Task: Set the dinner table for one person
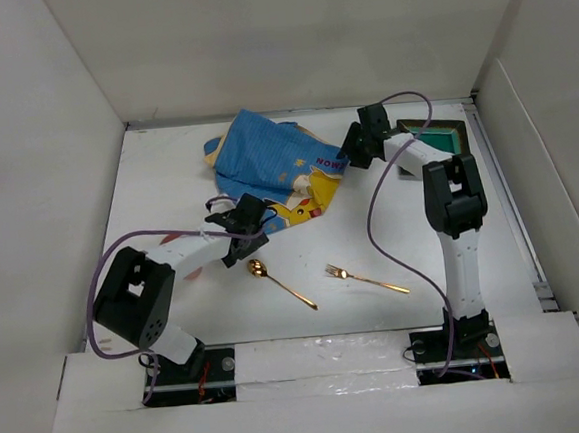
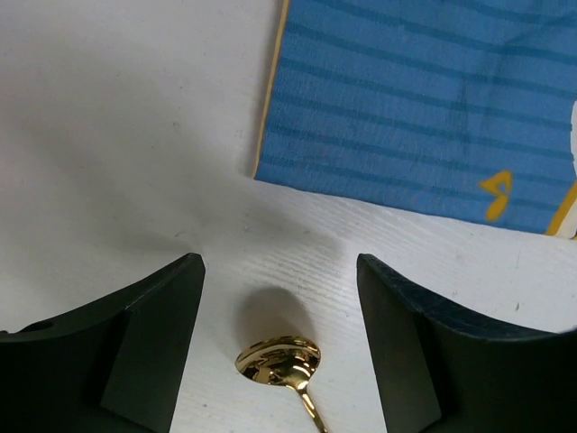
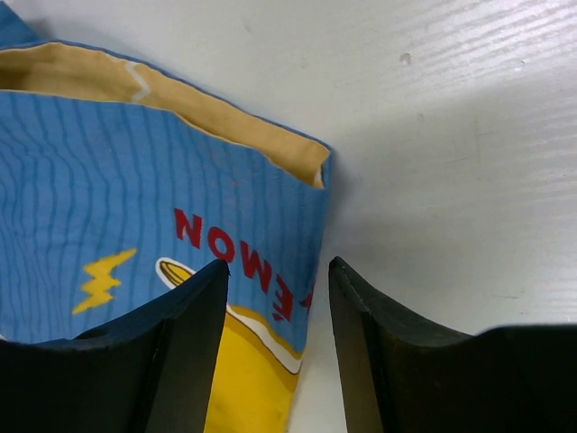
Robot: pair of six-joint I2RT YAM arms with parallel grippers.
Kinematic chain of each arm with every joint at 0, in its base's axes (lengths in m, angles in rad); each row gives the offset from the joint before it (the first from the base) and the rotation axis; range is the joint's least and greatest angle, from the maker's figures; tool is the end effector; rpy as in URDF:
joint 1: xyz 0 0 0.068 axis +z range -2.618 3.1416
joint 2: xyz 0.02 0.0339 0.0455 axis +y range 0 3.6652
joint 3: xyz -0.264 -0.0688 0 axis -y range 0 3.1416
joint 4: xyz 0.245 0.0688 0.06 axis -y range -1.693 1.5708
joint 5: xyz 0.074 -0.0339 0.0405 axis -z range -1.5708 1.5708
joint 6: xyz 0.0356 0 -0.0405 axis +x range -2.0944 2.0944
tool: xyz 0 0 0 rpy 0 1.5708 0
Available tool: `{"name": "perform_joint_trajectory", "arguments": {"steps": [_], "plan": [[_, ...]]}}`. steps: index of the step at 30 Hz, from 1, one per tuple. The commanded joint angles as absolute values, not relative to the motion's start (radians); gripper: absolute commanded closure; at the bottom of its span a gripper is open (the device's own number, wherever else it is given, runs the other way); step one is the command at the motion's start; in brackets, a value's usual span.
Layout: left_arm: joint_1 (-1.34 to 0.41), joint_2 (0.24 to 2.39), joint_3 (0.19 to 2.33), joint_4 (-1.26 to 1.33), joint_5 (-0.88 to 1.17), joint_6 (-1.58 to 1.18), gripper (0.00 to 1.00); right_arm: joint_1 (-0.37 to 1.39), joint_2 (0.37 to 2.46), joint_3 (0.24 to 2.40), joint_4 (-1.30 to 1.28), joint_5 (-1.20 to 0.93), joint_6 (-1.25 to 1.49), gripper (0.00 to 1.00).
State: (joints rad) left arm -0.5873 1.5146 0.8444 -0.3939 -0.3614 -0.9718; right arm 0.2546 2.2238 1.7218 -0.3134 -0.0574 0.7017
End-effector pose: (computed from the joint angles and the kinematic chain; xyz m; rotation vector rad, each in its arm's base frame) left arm 0.2455 -0.1483 0.1781 -0.6011 2.4613 -0.1318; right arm 0.4825 0.1277 0.1781 0.5155 2.3933 0.5093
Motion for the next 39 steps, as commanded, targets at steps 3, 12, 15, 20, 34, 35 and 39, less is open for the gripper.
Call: {"name": "perform_joint_trajectory", "arguments": {"steps": [3, 12, 15, 20, 34, 35, 39], "plan": [[-0.584, 1.543, 0.842, -0.364, -0.429, -1.052, 0.34, 0.239, 2.233, 1.767, -0.321, -0.071, 0.71, 0.47], [-0.575, 1.64, 0.91, -0.36, -0.457, -1.146, 0.34, 0.23, 2.246, 1.763, -0.316, -0.081, 0.724, 0.67], [-0.552, 1.654, 0.902, -0.347, -0.453, -1.164, 0.34, 0.23, 2.234, 1.74, -0.304, -0.083, 0.733, 0.79], [-0.543, 1.681, 0.89, -0.311, -0.42, -1.183, 0.39, 0.23, 2.201, 1.681, -0.267, -0.081, 0.735, 0.87], [-0.534, 1.681, 0.927, -0.304, -0.528, -1.132, 1.0, 0.221, 2.008, 1.482, -0.192, -0.086, 0.741, 1.0], [-0.534, 1.657, 0.93, -0.307, -0.535, -1.12, 1.0, 0.221, 1.993, 1.473, -0.192, -0.087, 0.739, 1.0], [-0.534, 1.557, 0.963, -0.282, -0.583, -1.025, 1.0, 0.212, 1.884, 1.411, -0.19, -0.077, 0.73, 1.0]]}}
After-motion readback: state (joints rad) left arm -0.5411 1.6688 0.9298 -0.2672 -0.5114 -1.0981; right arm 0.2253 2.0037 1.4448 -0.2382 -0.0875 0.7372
